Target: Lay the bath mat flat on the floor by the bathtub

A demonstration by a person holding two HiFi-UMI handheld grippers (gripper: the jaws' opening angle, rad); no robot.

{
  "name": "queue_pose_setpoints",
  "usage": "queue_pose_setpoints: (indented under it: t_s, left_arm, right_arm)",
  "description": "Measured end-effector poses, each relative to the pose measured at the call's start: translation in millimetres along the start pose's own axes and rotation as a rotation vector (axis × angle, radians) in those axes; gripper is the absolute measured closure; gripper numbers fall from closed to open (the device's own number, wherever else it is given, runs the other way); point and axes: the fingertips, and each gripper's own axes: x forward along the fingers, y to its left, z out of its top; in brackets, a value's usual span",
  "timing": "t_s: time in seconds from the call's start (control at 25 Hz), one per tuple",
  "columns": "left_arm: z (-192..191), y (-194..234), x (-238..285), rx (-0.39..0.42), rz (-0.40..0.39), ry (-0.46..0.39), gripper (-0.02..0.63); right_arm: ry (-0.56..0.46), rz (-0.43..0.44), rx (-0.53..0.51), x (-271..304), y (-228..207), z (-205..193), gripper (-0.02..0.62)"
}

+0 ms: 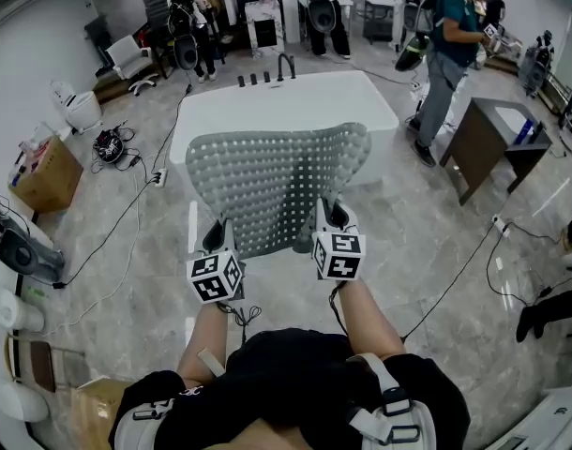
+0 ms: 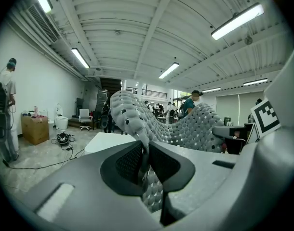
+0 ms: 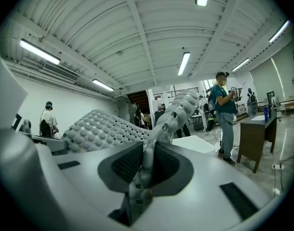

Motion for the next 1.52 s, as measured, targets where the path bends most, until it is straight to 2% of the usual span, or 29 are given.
queue_pose_setpoints:
  t_s: [0.44, 0.76, 1.08, 1.52]
  left_arm:
    - [-7.4, 38.2, -3.2, 0.000, -0.006, 0.013, 0.565]
    - [-11.2, 59.1, 17.7, -0.024, 0.025, 0.011, 0.565]
    - [-7.5, 70.0, 87.4, 0.006, 0.019, 0.040, 0.565]
    - [18.8, 82.6, 193.0, -0.003, 0.020, 0.075, 0.565]
  right_arm:
    - [0.015, 0.015, 0.013, 20.1, 41.2, -10.9, 0.549]
    - [0.016, 0.025, 0.022, 49.6, 35.4, -15.4, 0.549]
    - [0.028, 0.019, 0.047, 110.7, 11.0, -19.7, 0.549]
    - [0.087, 0.018, 0.080, 220.5, -21.6, -4.9, 0.549]
